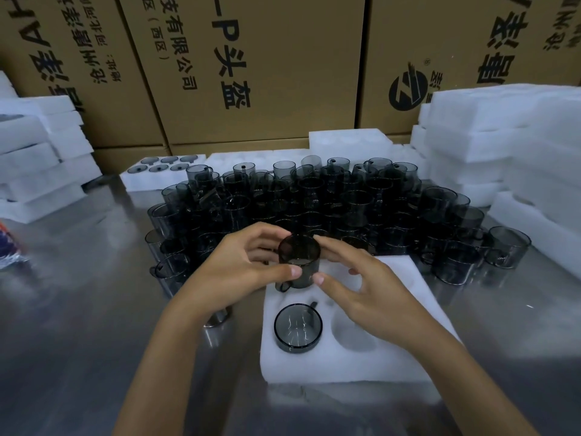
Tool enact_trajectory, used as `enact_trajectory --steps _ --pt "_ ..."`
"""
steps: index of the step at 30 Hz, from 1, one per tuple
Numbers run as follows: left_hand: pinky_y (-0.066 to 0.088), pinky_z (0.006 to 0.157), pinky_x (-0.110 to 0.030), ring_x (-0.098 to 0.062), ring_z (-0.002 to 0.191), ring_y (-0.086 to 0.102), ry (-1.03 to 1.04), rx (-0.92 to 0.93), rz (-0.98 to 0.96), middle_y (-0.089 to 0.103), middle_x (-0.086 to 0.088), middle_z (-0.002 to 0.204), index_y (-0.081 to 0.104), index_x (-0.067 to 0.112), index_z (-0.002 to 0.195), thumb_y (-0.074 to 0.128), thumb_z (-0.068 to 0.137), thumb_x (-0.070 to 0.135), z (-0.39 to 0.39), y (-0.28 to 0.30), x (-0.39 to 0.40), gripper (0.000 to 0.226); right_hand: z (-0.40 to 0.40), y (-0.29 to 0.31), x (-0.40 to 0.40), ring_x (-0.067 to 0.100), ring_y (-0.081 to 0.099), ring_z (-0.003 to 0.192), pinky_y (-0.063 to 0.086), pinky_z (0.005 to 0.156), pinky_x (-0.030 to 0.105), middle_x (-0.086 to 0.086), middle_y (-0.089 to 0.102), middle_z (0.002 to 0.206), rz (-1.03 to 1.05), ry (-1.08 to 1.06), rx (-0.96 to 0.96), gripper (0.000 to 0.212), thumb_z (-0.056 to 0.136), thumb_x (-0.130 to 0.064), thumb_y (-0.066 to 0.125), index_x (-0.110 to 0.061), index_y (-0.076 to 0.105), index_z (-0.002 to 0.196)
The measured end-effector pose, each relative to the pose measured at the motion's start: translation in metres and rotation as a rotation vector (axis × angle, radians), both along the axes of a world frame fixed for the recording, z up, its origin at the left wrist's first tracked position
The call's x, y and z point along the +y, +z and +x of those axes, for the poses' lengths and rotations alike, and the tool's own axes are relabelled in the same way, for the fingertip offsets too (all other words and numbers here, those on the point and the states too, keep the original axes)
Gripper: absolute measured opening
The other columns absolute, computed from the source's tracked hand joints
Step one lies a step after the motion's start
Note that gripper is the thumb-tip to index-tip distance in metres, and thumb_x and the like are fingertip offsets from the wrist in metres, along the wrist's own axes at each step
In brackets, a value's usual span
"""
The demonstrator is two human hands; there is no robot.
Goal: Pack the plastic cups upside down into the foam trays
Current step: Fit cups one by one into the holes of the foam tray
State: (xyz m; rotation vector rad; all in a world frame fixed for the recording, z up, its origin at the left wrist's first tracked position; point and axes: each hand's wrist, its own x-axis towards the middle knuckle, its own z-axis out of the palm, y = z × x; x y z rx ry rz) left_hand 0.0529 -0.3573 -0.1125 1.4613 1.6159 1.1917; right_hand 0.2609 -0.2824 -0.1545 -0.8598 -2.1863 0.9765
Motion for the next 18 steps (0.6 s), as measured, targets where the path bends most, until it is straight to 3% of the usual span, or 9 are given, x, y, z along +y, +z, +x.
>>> enact_trajectory --steps 2,6,14,16,18 --pt "0.057 0.089 -0.031 -0.015 0.099 0.072 -0.016 0.003 -0.026 0.074 0.005 0.107 0.067 0.022 0.110 0.090 0.064 0.024 -0.0030 0.0004 -0.0010 0.052 0.0009 -0.0020 0.0010 -0.005 0.041 0.131 0.034 0.111 0.021 -0.018 0.054 0.138 0.016 0.020 -0.053 0.055 0.096 -0.038 0.062 -0.052 0.041 0.145" --pt "0.058 0.084 -0.026 -0.015 0.099 0.072 -0.029 -0.001 -0.038 0.075 0.003 0.105 0.066 0.020 0.108 0.090 0.056 0.026 -0.0085 -0.0001 -0.0026 0.058 0.0032 -0.0042 0.0012 0.009 0.045 0.129 0.035 0.111 0.029 -0.024 0.046 0.140 0.016 0.046 -0.116 0.058 0.099 -0.036 0.059 -0.062 0.034 0.144" --pt "0.057 0.084 -0.028 -0.007 0.095 0.068 -0.032 0.128 -0.056 0.073 0.012 0.100 0.067 0.028 0.106 0.088 0.056 0.038 -0.0081 -0.0011 -0.0016 0.055 0.0021 -0.0036 0.0004 0.011 0.034 0.144 0.030 0.118 0.038 -0.026 0.036 0.152 0.083 0.075 -0.195 0.067 0.099 -0.039 0.055 -0.064 0.017 0.148" --pt "0.056 0.082 -0.024 -0.006 0.097 0.067 -0.036 0.138 -0.063 0.072 0.014 0.102 0.067 0.031 0.107 0.087 0.057 0.041 -0.0084 -0.0023 -0.0013 0.055 0.0017 -0.0024 -0.0011 0.008 0.030 0.145 0.029 0.118 0.037 -0.025 0.034 0.153 0.095 0.082 -0.178 0.072 0.100 -0.036 0.055 -0.072 0.011 0.144" --pt "0.051 0.077 -0.017 -0.002 0.100 0.064 -0.046 0.148 -0.083 0.071 0.016 0.104 0.066 0.032 0.109 0.085 0.059 0.042 -0.0100 -0.0035 -0.0012 0.054 0.0010 -0.0024 -0.0019 -0.012 0.017 0.141 0.022 0.117 0.027 -0.039 0.028 0.148 0.137 0.076 -0.200 0.070 0.101 -0.035 0.054 -0.075 0.013 0.141"
